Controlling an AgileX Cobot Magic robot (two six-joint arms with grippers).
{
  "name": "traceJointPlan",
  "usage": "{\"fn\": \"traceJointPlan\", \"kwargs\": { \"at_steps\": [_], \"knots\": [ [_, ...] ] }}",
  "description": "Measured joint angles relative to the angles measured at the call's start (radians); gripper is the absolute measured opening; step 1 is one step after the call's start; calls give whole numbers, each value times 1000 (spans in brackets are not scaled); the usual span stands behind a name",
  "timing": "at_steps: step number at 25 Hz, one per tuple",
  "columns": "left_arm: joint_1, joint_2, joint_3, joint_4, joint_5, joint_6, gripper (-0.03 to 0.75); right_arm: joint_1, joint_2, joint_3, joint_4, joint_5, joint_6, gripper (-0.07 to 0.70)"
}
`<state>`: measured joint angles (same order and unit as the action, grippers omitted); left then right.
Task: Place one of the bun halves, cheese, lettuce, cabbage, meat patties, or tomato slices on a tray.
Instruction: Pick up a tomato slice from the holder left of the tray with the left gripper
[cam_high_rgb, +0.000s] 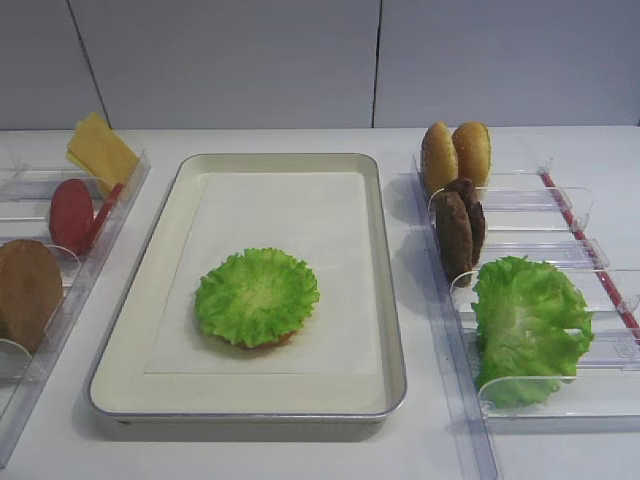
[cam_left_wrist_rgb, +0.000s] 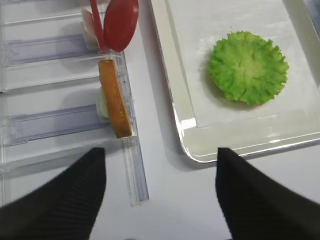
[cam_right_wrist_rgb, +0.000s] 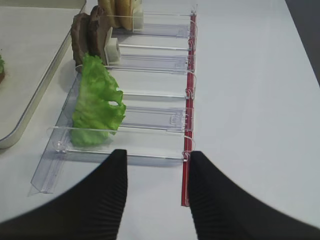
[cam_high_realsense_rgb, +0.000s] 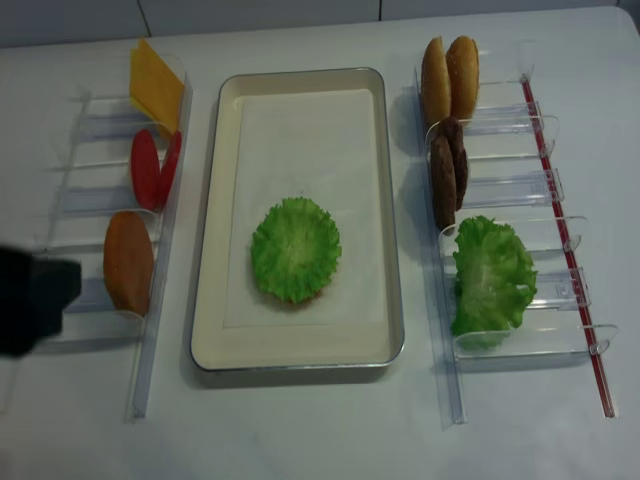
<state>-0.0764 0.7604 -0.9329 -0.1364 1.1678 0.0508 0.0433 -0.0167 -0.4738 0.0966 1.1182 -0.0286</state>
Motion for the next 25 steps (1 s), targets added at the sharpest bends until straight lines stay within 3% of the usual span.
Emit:
{"fn": "traceJointPlan", "kwargs": {
  "at_steps": [11,19,25],
  "knots": [
    [0,427,-192,-4,-25,48,470,0,0,0,0,0,2,309],
    [-85,676,-316,12,-70,61,465,0,0,0,0,0,2,309],
    [-106,825,-365,84,-117,21,458,0,0,0,0,0,2,309]
  ]
}}
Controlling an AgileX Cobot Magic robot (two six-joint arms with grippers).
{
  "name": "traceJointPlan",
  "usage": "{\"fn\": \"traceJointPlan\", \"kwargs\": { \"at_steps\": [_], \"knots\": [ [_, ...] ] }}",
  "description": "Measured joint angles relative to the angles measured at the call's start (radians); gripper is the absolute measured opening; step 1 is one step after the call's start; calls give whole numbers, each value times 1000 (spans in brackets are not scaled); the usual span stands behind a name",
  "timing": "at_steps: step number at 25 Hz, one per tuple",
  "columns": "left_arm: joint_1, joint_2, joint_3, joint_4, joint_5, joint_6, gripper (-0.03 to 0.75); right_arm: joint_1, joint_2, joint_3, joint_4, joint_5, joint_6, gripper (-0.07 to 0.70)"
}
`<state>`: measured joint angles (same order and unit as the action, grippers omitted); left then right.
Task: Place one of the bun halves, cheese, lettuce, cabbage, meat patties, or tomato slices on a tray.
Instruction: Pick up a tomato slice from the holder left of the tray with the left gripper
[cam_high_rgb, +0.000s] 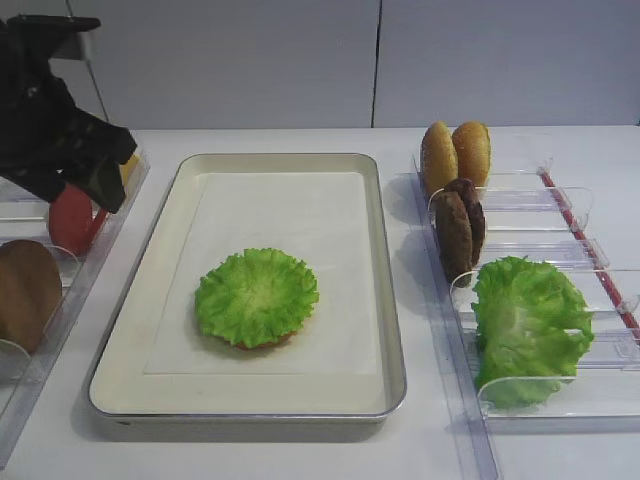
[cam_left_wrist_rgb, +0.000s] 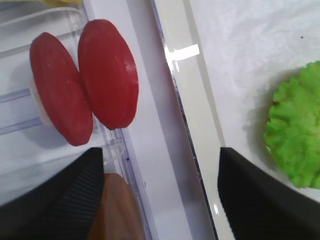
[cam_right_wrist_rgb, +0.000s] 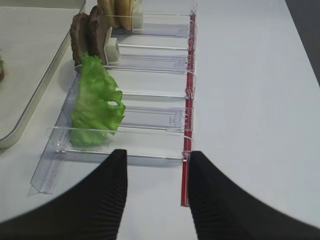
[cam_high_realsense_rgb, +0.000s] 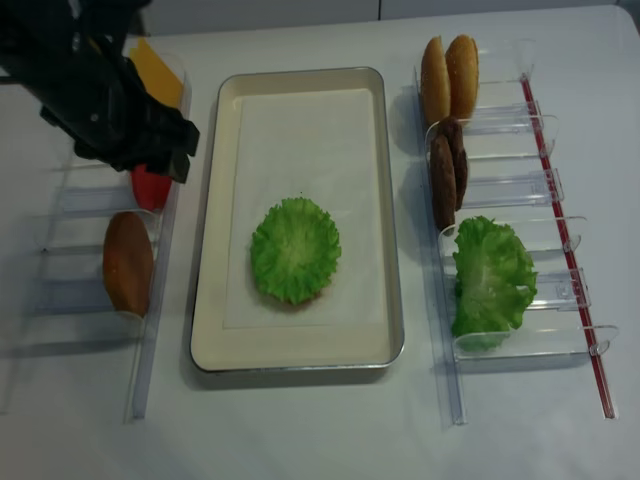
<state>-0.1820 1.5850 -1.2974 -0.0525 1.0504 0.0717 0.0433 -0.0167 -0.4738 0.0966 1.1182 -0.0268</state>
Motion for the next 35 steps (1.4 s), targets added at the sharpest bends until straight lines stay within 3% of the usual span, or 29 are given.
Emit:
{"fn": "traceJointPlan", "kwargs": {
  "at_steps": [7,18,27,30,35],
  "knots": [
    [0,118,-63,17,-29,-1,454,0,0,0,0,2,0,309],
    [-2,190,-75,69,-96,-3,424,0,0,0,0,2,0,309],
    [-2,243,-82,85,-114,-5,410,0,0,0,0,2,0,309],
    [-2,243,-82,96,-118,-7,344,0,0,0,0,2,0,309],
    [-2,243,-84,152,-111,-85,141,0,0,0,0,2,0,309]
  ]
}}
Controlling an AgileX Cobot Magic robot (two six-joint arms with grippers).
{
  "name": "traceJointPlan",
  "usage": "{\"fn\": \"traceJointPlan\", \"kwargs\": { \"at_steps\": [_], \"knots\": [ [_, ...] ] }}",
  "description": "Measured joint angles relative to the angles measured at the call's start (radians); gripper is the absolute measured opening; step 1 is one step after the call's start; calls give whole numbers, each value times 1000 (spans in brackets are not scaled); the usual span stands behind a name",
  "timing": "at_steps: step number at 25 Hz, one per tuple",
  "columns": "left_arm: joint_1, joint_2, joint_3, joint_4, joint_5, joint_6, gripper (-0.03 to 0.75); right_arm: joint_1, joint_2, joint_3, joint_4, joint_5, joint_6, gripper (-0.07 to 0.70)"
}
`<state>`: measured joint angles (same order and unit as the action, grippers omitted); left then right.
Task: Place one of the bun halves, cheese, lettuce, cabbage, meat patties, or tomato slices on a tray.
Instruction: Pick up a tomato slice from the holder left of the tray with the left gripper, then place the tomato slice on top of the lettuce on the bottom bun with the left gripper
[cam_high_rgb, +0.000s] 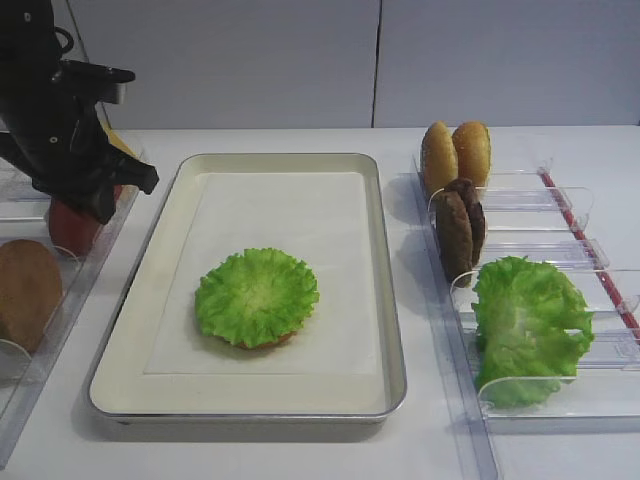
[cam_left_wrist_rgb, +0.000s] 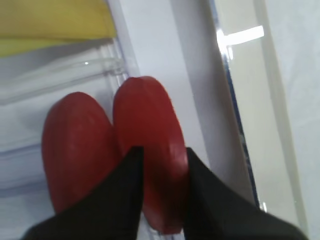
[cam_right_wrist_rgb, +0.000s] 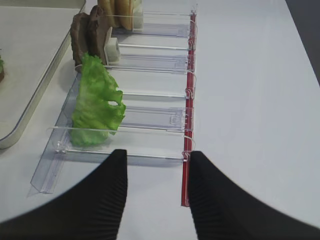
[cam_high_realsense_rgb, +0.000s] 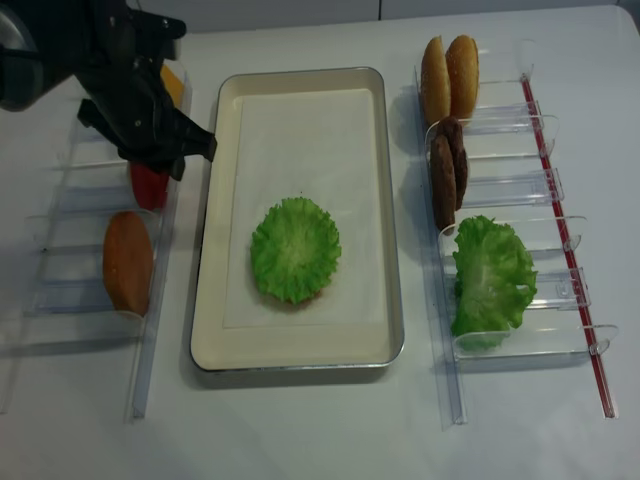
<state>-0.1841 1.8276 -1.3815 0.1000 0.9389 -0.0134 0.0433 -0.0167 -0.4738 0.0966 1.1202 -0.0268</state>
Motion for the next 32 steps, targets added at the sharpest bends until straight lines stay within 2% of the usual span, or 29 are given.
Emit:
{"fn": "traceJointPlan", "kwargs": {
  "at_steps": [3,12,17,21,27,32],
  "knots": [
    [0,0,-14,30,27,-14,55,0,0,0,0,0,0,309],
    [0,6,-132,28,172,-20,54,0,0,0,0,0,0,309],
    [0,6,-220,-13,277,4,53,0,0,0,0,0,0,309],
    [0,4,-275,-64,286,35,53,0,0,0,0,0,0,309],
    [0,-67,-276,-227,296,70,53,0,0,0,0,0,0,309],
    [0,-178,-181,-368,296,115,53,0,0,0,0,-2,0,309]
  ]
}}
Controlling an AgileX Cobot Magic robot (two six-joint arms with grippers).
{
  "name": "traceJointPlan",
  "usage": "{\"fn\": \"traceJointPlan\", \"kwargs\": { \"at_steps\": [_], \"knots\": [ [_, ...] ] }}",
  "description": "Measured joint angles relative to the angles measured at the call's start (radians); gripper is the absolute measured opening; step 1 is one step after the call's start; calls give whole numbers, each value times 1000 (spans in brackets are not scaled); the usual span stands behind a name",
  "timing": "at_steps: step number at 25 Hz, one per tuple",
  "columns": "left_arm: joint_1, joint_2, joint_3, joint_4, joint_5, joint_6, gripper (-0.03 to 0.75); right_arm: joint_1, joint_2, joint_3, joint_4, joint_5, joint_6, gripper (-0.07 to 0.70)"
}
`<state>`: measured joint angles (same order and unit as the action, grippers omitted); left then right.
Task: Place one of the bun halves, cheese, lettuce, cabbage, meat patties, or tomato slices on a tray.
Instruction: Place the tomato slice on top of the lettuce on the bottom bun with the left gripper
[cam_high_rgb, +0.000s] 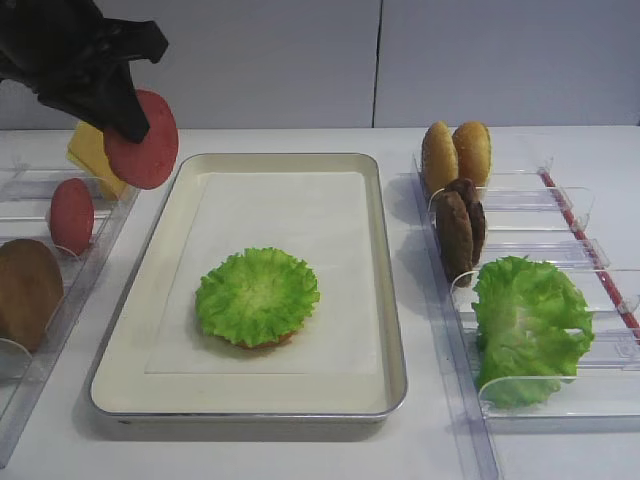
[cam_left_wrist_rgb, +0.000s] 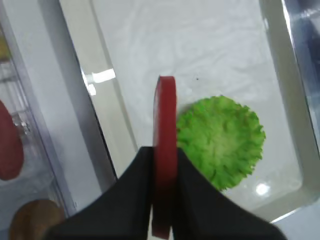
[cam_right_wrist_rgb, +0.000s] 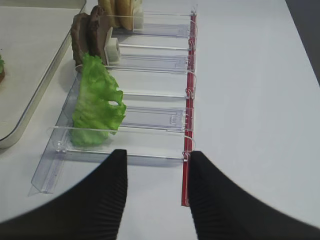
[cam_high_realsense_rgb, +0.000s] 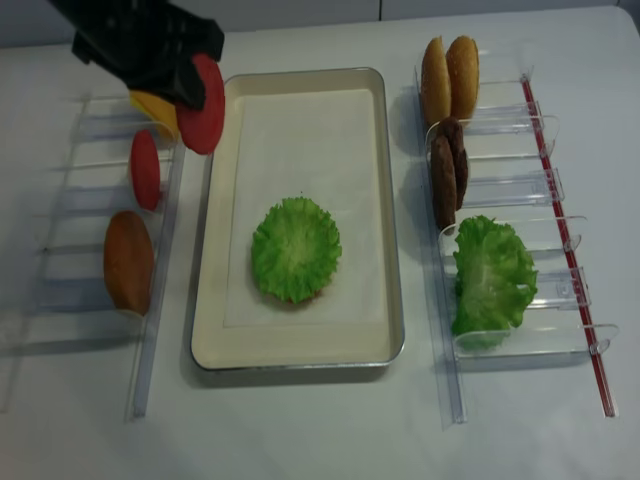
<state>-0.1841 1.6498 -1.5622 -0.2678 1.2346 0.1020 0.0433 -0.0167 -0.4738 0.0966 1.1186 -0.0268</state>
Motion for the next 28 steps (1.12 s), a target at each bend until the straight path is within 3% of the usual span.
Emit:
{"fn": "traceJointPlan", "kwargs": {
  "at_steps": [10,18,24,28],
  "knots": [
    [0,-166,330,-274,1,219,53,0,0,0,0,0,0,309],
    [0,-166,555,-639,-26,506,53,0,0,0,0,0,0,309],
    [0,-153,602,-750,-163,560,53,0,0,0,0,0,0,309],
    [0,-80,602,-833,-187,594,53,0,0,0,0,0,0,309]
  ]
}}
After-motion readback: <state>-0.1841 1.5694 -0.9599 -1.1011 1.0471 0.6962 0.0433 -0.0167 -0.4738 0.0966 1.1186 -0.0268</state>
